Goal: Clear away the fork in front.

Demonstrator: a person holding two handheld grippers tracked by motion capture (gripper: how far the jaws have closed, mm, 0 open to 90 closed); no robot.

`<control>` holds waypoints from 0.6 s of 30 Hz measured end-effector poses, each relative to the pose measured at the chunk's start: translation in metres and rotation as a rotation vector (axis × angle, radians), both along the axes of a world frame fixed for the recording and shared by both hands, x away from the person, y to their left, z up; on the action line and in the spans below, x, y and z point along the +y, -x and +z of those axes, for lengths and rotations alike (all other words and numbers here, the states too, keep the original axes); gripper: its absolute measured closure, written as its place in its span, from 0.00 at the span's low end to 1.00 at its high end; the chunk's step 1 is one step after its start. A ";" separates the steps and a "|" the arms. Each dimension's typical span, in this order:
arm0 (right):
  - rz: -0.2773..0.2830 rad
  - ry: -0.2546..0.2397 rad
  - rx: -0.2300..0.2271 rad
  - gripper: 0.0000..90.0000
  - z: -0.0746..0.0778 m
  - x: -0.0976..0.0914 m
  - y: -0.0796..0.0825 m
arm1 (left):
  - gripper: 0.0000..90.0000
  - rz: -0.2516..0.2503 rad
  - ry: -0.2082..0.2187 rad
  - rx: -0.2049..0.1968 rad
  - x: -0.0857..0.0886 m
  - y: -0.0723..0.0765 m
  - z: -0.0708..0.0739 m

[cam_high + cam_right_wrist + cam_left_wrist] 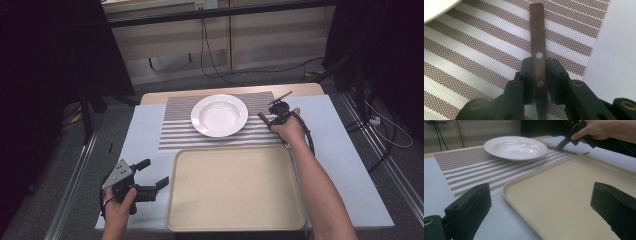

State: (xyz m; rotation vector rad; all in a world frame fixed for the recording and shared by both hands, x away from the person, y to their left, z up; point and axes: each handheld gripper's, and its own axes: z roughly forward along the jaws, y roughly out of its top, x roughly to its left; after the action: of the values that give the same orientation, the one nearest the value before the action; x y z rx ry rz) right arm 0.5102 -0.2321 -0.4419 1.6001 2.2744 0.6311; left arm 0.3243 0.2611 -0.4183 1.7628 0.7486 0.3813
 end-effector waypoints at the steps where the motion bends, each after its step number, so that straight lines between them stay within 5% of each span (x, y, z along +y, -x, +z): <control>1: -0.007 -0.024 0.002 0.85 -0.001 -0.002 0.000 | 0.04 0.000 0.002 0.001 0.000 0.001 0.001; 4: -0.002 -0.054 -0.001 0.85 -0.002 -0.006 -0.001 | 0.04 -0.004 0.000 -0.003 0.000 0.003 0.002; 18: -0.017 -0.021 0.022 0.87 0.000 -0.001 -0.006 | 0.04 -0.011 0.003 -0.005 -0.002 0.002 0.003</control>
State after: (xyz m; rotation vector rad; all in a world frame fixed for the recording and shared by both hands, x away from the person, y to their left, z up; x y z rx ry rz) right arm 0.5164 -0.2328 -0.4418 1.6420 2.2745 0.6389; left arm 0.3218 0.2588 -0.4157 1.7624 0.7355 0.3766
